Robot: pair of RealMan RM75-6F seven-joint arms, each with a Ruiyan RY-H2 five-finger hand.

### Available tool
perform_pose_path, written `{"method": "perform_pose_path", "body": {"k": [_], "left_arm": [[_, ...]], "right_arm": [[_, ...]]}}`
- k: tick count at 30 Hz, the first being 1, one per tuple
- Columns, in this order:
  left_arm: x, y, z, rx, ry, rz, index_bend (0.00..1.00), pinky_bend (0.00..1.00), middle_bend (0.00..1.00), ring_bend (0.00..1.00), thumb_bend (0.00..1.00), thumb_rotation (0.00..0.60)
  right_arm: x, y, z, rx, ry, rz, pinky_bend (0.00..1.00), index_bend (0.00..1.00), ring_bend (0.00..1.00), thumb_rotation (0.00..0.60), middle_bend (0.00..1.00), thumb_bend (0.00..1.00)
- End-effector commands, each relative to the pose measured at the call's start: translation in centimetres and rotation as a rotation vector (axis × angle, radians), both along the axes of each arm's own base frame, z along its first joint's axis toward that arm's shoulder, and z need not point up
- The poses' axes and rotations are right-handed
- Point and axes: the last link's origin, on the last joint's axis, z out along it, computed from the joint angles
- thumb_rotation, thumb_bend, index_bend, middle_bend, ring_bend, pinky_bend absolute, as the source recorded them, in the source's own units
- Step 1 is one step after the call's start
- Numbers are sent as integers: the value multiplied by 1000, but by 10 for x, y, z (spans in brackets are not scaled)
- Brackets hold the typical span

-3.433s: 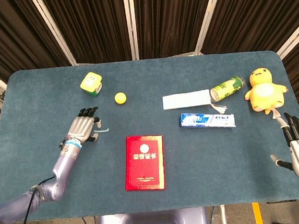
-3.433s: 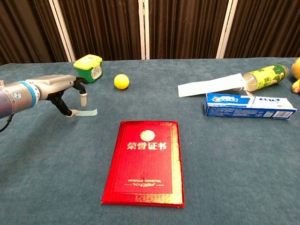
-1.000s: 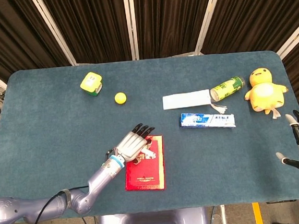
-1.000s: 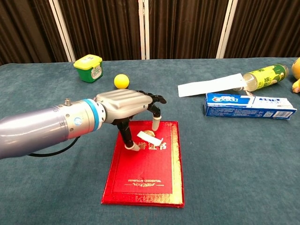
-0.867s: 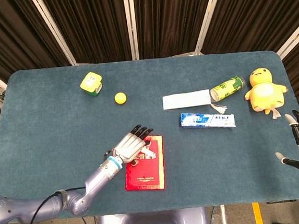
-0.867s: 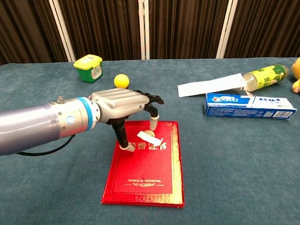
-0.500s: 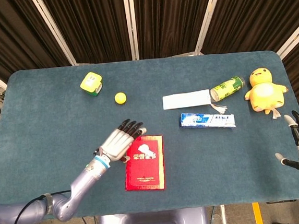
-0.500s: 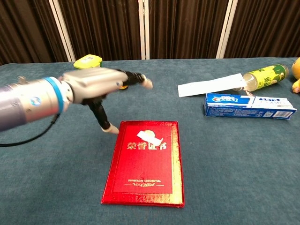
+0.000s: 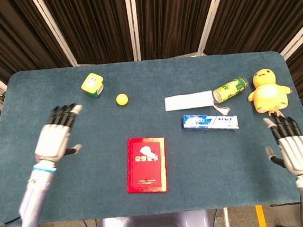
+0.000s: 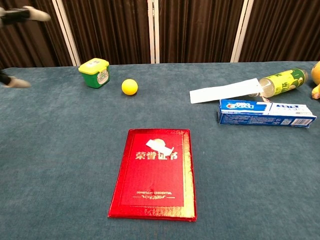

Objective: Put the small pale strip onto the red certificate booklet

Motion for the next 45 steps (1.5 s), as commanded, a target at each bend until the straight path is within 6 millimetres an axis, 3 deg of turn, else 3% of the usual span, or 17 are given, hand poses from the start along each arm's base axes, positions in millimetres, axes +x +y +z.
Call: {"method": "perform_pose_path", "body": {"k": [1, 5, 8, 13, 25, 32, 45], "left_arm": [[-34, -37, 35, 62, 18, 131, 0, 0, 0, 0, 0, 600], [-43, -53, 51, 115, 21, 175, 0, 0, 0, 0, 0, 600], [-45, -56, 53, 124, 15, 172, 0, 0, 0, 0, 0, 600], [-47, -58, 55, 127, 20, 158, 0, 0, 0, 0, 0, 600], [-57, -57, 55, 115, -2, 161, 0, 0, 0, 0, 0, 600], [-60, -55, 56, 106, -1, 165, 0, 0, 0, 0, 0, 600], [-60, -53, 54, 88, -5, 163, 0, 0, 0, 0, 0, 600]], "right_arm": [[33, -31, -21, 138, 15, 67, 0, 141, 0, 600, 0, 626], [69, -50, -47, 310, 18, 139, 0, 173, 0, 600, 0, 734], [83, -57, -56, 370, 25, 170, 0, 199, 0, 600, 0, 769], [125, -69, -87, 495, 61, 301, 0, 260, 0, 600, 0, 856], [182, -88, -158, 612, 151, 422, 0, 326, 0, 600, 0, 933], [194, -94, -188, 621, 186, 392, 0, 336, 0, 600, 0, 933], [208, -87, -218, 608, 241, 391, 0, 348, 0, 600, 0, 934]]}}
